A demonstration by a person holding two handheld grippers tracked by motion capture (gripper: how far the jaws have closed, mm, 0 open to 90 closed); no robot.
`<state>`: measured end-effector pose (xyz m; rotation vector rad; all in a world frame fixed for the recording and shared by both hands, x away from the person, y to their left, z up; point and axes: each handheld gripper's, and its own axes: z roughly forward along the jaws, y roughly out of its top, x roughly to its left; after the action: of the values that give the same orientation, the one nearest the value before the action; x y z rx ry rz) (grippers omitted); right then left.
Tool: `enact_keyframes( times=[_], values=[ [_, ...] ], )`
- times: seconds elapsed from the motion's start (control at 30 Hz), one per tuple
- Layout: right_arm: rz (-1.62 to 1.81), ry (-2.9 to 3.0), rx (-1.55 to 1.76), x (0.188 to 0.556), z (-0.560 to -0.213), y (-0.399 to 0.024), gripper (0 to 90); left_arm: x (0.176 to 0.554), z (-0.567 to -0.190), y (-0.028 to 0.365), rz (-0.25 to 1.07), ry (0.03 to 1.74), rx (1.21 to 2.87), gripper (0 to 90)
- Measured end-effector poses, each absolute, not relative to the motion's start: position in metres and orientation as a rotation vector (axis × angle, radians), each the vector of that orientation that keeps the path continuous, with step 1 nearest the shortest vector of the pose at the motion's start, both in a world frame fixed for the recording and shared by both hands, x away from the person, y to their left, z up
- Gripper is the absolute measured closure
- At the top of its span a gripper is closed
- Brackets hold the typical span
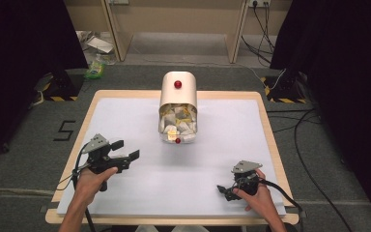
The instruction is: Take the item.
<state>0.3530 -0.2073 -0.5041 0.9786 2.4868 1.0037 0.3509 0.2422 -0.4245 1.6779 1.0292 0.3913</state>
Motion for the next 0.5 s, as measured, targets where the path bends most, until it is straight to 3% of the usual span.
enact_keyframes(
  times=[0.5],
  values=[
    [1.005,2.488,0.983,0.353,-0.504,-0.207,0.2,0.331,-0.458,0.211,0.357,0.996,1.757,19.3]
  ],
)
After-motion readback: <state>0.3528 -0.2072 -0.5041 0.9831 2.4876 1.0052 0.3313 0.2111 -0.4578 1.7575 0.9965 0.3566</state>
